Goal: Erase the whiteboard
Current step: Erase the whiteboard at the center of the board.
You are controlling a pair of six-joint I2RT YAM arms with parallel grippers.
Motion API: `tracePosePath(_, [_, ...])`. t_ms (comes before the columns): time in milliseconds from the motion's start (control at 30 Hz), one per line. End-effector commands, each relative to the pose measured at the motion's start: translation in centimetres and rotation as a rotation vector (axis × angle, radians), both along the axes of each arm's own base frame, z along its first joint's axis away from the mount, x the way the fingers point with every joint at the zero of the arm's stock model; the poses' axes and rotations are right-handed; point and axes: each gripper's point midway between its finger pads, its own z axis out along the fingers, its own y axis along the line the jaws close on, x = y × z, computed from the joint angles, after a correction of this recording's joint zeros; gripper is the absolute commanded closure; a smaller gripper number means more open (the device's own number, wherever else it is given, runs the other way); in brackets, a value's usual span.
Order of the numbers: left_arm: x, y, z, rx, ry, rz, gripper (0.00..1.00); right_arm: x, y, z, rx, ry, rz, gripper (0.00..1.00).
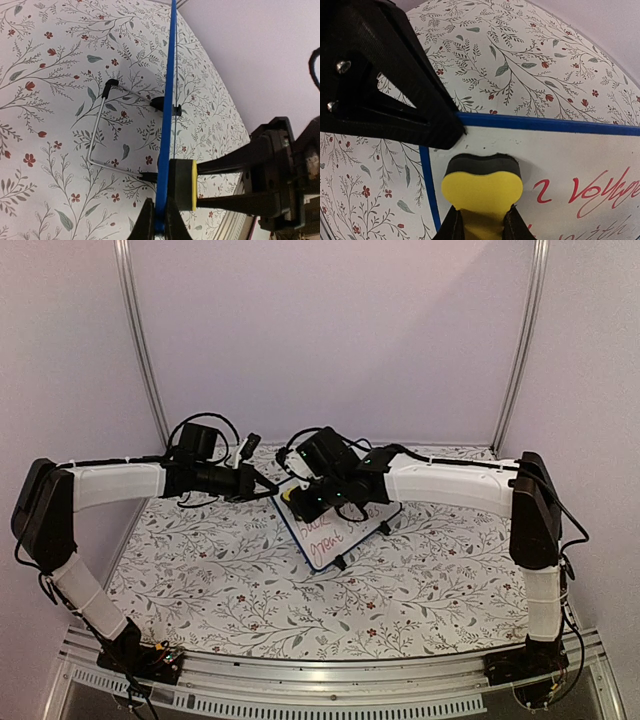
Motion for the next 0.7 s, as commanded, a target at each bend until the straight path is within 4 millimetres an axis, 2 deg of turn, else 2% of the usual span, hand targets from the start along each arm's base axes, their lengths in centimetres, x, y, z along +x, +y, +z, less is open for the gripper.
tracePosePath(0, [0.4,-0.2,1.3,-0.020,-0.018,0.008,0.96,0.4,0.5,0.2,-0.017,-0.029,0.005,0.80])
tracePosePath(100, [0.4,-0.2,1.4,-0.021,-0.018,0.007,0.96,0.3,0.1,-0.6,-0.046,-0.022,0.001,0.80])
tracePosePath(300, [0.4,-0.3,1.3,-0.023,-0.013,0.003,0.96,-1.4,-1.7,-4.5,-0.119,0.050,0.007,0.80])
tracePosePath(500, [0.4,-0.3,1.3,-0.024,-0.011,0.003,0.96,-3.0,-3.6,-6.2,-0.171,0.079,0.004,0.80])
tracePosePath(667, [0.4,-0.3,1.3,-0.023,-0.014,0.003,0.96,-3.3,-4.0,-6.2,-0.176,0.082,0.002,0.80])
